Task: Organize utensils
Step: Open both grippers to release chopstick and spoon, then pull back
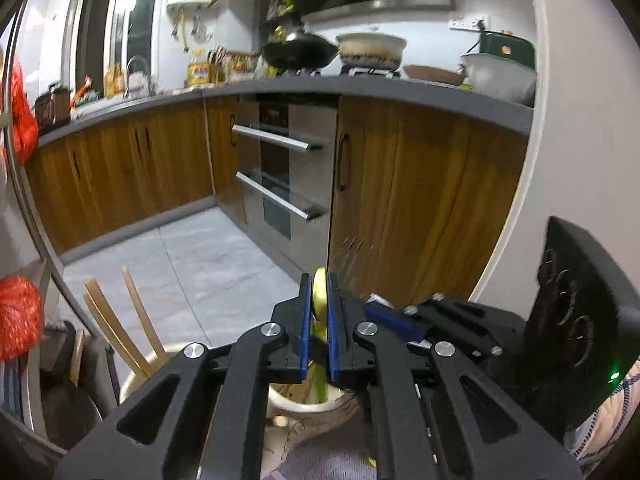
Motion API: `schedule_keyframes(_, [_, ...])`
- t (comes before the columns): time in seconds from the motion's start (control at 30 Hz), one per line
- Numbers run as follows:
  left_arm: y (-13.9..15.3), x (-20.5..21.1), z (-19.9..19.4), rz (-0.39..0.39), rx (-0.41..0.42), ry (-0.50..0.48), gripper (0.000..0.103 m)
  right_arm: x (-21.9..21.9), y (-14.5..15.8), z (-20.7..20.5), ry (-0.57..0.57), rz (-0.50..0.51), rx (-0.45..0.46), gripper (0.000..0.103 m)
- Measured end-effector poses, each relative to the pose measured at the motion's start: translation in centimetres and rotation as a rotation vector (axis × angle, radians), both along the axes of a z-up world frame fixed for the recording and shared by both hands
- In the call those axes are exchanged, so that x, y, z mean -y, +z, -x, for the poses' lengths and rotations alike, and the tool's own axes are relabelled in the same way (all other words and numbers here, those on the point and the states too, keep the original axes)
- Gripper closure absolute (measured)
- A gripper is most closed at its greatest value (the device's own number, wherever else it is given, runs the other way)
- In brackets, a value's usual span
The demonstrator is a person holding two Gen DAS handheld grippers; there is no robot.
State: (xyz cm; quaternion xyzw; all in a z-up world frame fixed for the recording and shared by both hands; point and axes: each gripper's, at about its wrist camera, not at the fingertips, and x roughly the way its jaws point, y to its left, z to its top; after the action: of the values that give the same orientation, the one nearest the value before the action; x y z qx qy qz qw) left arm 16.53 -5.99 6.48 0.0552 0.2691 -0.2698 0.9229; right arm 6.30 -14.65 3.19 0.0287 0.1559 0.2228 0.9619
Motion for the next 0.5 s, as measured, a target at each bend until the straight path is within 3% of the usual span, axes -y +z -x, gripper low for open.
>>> schedule_keyframes(0.33, [0.2,-1.2,0.6,0.033,-0.026,0.027,0.084,1.1,-0.7,2.8,0.005,0.047,-0.024,0.066])
schedule_keyframes(0.5, [1.1,-2.1,2.2,0.058,-0.016,0.03,0.061,2.5,-0.4,5.3,-0.003,0.075,-0.032,0.062])
